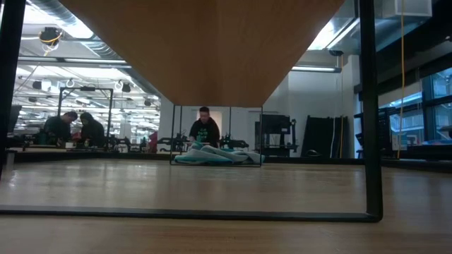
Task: Stack small to large cups/mugs on shelf
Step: Put the yellow cup on the shelf
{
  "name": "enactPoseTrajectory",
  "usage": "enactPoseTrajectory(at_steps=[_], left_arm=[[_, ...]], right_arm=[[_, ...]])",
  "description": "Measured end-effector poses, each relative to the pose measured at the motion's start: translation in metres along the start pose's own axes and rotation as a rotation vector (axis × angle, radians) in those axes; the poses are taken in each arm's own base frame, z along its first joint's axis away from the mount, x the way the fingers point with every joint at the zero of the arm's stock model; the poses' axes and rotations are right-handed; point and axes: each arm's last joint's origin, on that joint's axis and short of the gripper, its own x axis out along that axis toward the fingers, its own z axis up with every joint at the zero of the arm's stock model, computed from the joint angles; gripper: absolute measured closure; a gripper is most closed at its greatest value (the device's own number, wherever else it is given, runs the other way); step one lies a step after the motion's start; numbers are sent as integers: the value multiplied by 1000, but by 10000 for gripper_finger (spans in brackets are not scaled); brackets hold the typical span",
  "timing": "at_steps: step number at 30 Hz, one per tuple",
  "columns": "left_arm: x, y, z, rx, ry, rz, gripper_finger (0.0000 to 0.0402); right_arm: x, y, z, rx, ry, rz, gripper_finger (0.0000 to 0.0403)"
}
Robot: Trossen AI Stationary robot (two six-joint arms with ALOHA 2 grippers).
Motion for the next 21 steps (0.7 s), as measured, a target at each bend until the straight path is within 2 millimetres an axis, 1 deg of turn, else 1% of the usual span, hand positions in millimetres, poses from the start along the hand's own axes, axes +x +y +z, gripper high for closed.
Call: enactPoseTrajectory(at_steps=[9,21], left_arm=[[1,4,3,-6,-3,8,398],[1,3,2,7,15,-13,399]], right_arm=[[1,-6,6,4,-11,-13,400],[1,-7,5,-7,7,-22,400]])
